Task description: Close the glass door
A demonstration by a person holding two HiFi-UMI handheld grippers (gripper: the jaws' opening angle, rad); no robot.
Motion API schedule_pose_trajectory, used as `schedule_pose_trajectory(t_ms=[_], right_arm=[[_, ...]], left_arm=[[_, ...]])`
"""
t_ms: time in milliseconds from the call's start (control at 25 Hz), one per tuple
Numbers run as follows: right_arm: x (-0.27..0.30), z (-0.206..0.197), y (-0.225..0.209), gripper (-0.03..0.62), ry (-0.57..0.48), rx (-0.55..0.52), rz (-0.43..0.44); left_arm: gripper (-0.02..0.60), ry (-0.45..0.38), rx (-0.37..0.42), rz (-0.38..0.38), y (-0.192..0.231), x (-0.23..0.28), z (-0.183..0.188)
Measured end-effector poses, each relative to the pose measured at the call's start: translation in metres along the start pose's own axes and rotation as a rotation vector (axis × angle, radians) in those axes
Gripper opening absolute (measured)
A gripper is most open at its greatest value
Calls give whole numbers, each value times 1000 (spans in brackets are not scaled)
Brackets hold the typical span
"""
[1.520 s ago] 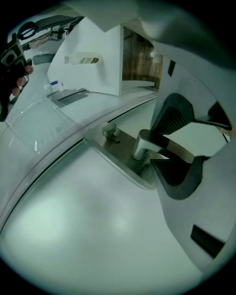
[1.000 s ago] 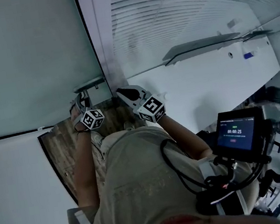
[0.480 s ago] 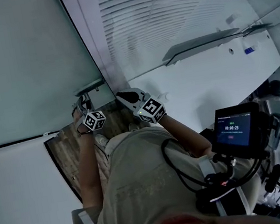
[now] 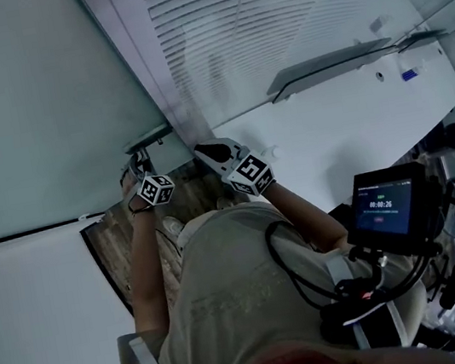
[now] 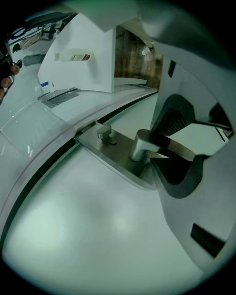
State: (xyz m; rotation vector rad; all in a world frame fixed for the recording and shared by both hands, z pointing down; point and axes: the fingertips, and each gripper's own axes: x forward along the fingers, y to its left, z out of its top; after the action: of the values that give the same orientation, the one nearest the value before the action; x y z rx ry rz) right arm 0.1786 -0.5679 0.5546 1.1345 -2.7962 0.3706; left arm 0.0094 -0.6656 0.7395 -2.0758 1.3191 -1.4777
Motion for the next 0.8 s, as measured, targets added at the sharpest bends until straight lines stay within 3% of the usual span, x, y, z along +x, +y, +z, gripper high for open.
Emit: schedule_pose_trajectory(t_ms=[240, 400, 560, 680, 800], right_arm=[[-4, 2, -11, 17, -25, 7, -31], [-5, 5, -18, 17, -43, 12, -54], [-4, 12, -23, 17, -68, 20, -71], [-6, 17, -23, 17, -74, 36, -84], [-14, 14, -24, 17, -88, 50, -98]], left_arm=[[152, 76, 88, -85, -5, 11, -7], [153, 79, 86, -161, -3, 19, -10], [221, 75, 100, -198, 9, 22, -8], [229, 26, 66, -222, 17, 9, -1], [229, -49, -22, -228, 20, -15, 12]])
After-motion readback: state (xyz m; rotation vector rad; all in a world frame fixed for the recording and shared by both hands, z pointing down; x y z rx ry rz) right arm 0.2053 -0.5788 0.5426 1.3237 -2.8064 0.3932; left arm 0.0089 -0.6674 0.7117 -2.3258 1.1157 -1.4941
